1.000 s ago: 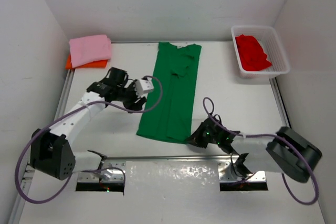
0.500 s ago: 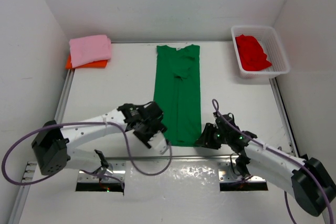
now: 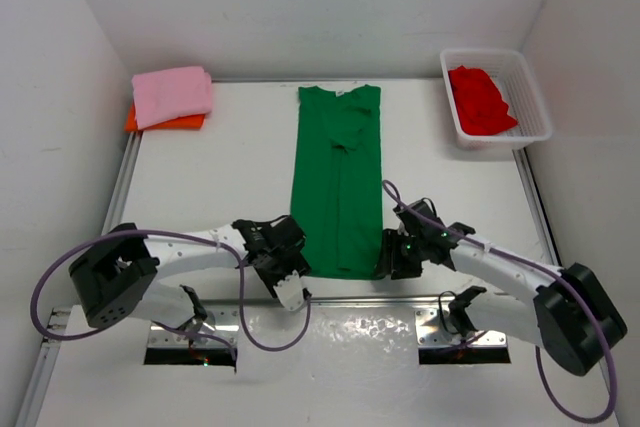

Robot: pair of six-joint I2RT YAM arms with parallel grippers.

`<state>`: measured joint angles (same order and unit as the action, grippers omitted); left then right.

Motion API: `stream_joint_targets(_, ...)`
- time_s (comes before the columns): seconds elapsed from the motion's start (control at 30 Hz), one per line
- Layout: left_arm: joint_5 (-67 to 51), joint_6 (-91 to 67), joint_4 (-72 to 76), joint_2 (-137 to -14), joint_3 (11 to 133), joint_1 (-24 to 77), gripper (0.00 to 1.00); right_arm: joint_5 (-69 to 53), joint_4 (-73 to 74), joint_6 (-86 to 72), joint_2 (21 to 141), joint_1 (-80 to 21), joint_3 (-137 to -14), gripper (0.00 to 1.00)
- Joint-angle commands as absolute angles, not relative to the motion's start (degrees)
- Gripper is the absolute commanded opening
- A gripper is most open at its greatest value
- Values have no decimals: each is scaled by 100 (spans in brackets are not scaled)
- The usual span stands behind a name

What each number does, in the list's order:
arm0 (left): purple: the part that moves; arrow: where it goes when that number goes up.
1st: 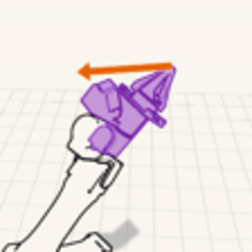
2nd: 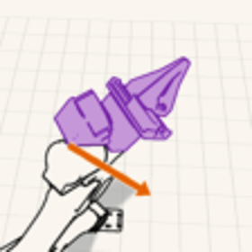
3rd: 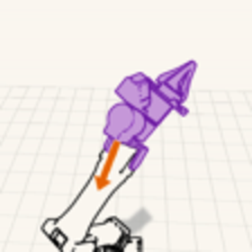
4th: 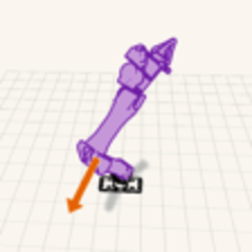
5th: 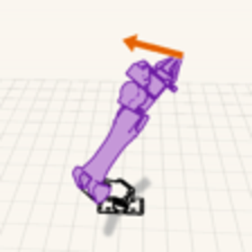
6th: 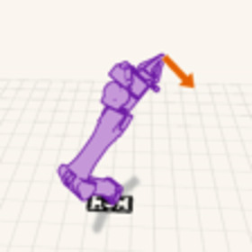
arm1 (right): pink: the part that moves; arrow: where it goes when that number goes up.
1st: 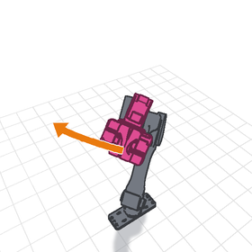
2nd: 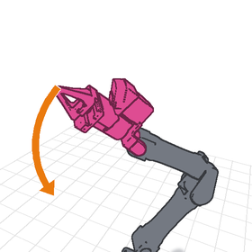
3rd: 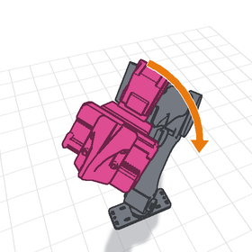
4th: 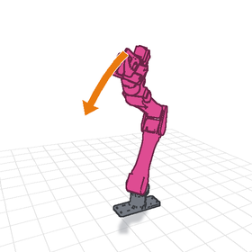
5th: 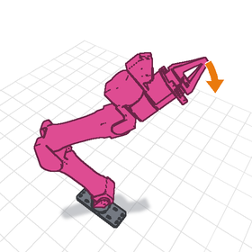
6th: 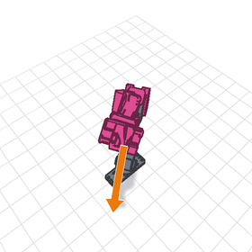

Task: Fold and stack the t-shirts
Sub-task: Rotate the tshirt 90 degrees, then grab the bottom of the folded rectangular tshirt with both arms, then fold the folded rectangular tshirt in 1/3 of the way

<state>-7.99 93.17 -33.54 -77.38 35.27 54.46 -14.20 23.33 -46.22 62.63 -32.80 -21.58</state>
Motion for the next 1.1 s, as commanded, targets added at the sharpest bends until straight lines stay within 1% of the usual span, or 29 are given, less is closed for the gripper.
stream_joint_targets(0.0,-1046,9527,-2954,-7778,3446,5519,54,-1616,1866,-4710,6573,-3234,-2224,49)
stream_joint_targets(0.17,-1125,9405,-2734,-7989,3471,5528,51,-1679,1126,-5097,6995,-3226,-1942,47)
stream_joint_targets(0.23,-1221,9413,-2742,-8103,3524,5528,50,-1687,923,-5194,7084,-3234,-1960,43)
stream_joint_targets(0.3,-1283,9439,-2795,-8156,3542,5528,43,-1688,739,-5291,7172,-3234,-1986,33)
stream_joint_targets(0.33,-1318,9405,-2778,-8174,3542,5528,28,-1670,677,-5308,7215,-3234,-2004,29)
stream_joint_targets(0.37,-1336,9352,-2760,-8174,3559,5528,18,-1644,677,-5309,7216,-3226,-2013,23)
stream_joint_targets(0.4,-1371,9212,-2716,-8174,3594,5528,8,-1574,685,-5317,7216,-3234,-2030,15)
stream_joint_targets(0.43,-1406,9089,-2698,-8174,3682,5528,0,-1521,703,-5309,7207,-3217,-2056,11)
stream_joint_targets(0.5,-1485,8730,-2681,-8191,3831,5520,0,-1424,817,-5265,7163,-3217,-2188,2)
stream_joint_targets(0.53,-1477,8580,-2681,-8226,4015,5493,0,-1389,939,-5230,7172,-3191,-2275,0)
stream_joint_targets(0.6,-1511,8133,-2741,-8262,4270,5388,0,-1424,1124,-5046,7216,-3112,-2644,0)
stream_joint_targets(0.7,-2002,7762,-3189,-8446,5052,4765,0,-1599,1598,-4712,7330,-2796,-3303,0)
stream_joint_targets(0.73,-2108,7682,-3304,-8594,5489,4590,0,-1634,1687,-4624,7374,-2595,-3479,0)
stream_joint_targets(0.8,-2250,7506,-3690,-8797,5939,4185,0,-1722,2012,-4282,7601,-2383,-4050,0)
stream_joint_targets(0.87,-2390,7418,-4093,-9201,6668,3798,0,-1766,2284,-3966,7856,-2093,-4689,0)
stream_joint_targets(0.9,-2478,7270,-4235,-9367,7219,3675,0,-1784,2320,-3886,8171,-1953,-4876,0)
stream_joint_targets(0.93,-2670,7182,-4358,-9752,7512,3387,0,-1828,2355,-3833,8339,-1882,-5078,0)
stream_joint_targets(0.97,-2741,7085,-4638,-9982,7837,3245,0,-1933,2373,-3736,8524,-1820,-5463,0)
stream_joint_targets(1.0,-2812,6936,-4789,-10202,8484,3130,0,-1968,2373,-3701,8717,-1698,-5632,0)
stream_joint_targets(1.07,-2962,6803,-5131,-10870,9102,2796,0,-1986,2417,-3578,9271,-1600,-6203,0)
